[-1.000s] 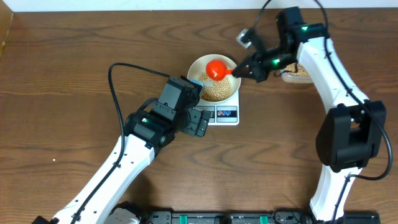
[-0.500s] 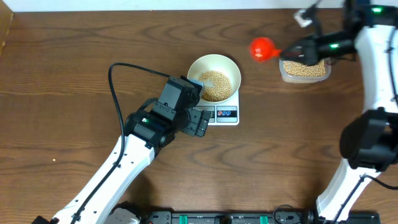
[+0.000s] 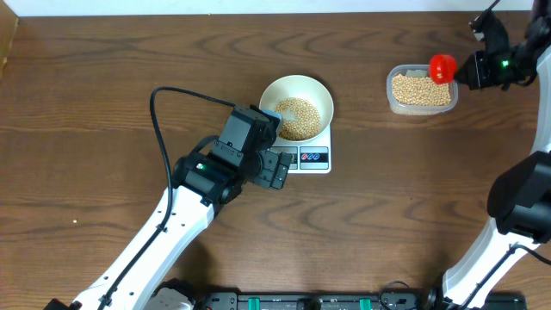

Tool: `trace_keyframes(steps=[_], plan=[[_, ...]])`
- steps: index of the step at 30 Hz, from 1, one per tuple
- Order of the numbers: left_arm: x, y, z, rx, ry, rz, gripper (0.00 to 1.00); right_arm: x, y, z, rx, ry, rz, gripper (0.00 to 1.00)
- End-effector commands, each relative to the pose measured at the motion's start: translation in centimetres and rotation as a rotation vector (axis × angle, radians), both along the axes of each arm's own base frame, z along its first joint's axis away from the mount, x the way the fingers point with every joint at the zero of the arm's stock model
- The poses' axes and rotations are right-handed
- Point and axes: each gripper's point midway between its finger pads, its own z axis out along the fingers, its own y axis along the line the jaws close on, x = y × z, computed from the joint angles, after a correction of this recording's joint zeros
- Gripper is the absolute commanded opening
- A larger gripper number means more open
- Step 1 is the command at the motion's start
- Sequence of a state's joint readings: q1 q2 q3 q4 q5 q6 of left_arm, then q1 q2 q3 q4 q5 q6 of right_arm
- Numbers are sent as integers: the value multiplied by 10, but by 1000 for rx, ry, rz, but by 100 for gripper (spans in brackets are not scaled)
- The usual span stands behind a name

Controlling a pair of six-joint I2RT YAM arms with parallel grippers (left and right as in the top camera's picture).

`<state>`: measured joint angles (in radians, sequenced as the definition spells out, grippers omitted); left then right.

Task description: Scoop item into bowl and weigh 50g on scale

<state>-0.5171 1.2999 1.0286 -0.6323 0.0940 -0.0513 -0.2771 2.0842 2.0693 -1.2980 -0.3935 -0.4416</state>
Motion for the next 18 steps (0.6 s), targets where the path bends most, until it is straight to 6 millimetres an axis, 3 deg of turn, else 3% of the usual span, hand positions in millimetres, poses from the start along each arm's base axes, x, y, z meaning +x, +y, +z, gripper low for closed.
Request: trace_keyframes(steps=[1, 9, 18], plan=[[1, 4, 2, 11, -12, 10, 92, 3, -16, -4, -223, 30, -20, 1], [1, 4, 2, 11, -12, 10, 92, 5, -2, -6, -379, 47, 41, 1], [1, 4, 2, 11, -12, 10, 92, 16, -5, 2, -624, 24, 40, 1]])
